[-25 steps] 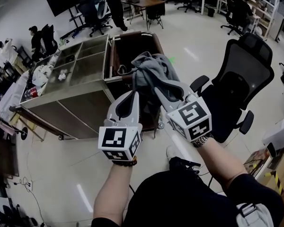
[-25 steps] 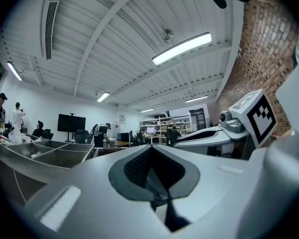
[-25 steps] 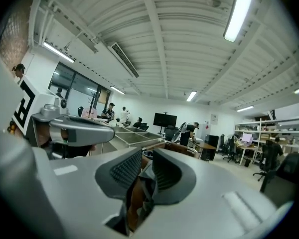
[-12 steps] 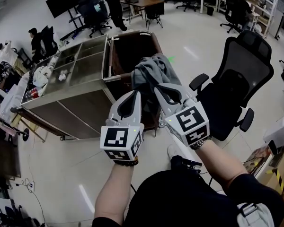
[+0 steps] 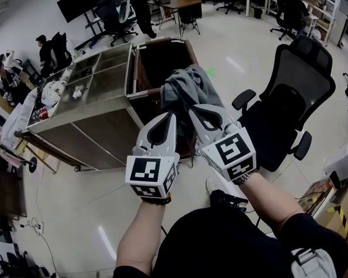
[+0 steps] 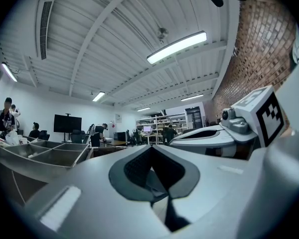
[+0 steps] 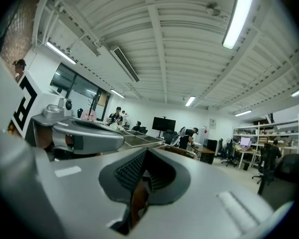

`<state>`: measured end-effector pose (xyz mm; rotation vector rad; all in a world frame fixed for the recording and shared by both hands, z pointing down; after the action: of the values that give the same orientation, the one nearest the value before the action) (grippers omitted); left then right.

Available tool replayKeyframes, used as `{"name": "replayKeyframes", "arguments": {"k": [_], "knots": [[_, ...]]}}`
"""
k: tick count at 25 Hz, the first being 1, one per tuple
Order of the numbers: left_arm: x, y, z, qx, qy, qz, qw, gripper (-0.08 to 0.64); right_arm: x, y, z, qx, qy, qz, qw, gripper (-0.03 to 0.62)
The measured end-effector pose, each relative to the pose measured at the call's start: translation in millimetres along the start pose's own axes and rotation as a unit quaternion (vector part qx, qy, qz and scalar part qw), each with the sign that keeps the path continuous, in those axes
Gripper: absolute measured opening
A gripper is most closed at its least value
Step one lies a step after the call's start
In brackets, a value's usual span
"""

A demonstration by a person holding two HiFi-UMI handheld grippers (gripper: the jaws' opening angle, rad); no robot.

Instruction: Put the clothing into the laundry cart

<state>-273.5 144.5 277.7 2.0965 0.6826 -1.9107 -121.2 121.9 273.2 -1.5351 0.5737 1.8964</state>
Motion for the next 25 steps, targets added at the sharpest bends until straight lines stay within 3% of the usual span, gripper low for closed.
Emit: {"name": "replayKeyframes", "arguments": {"k": [25], "knots": [[7,-5,-6,-0.005,0.004,0.002,1.0,0.002,11,-9,11,-0.002,-0.013,-0.012,1.0,0.0]]}}
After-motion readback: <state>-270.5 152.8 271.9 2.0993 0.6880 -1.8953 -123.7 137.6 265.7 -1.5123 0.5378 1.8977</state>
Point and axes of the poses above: the fingertips, and each gripper's own axes: y forward along the fingers, z to its left, x out of its top, the point moved 10 cm from there along -y, backward along the fingers, and after that the axes turned 1 degree about x, right-handed, at the moved point
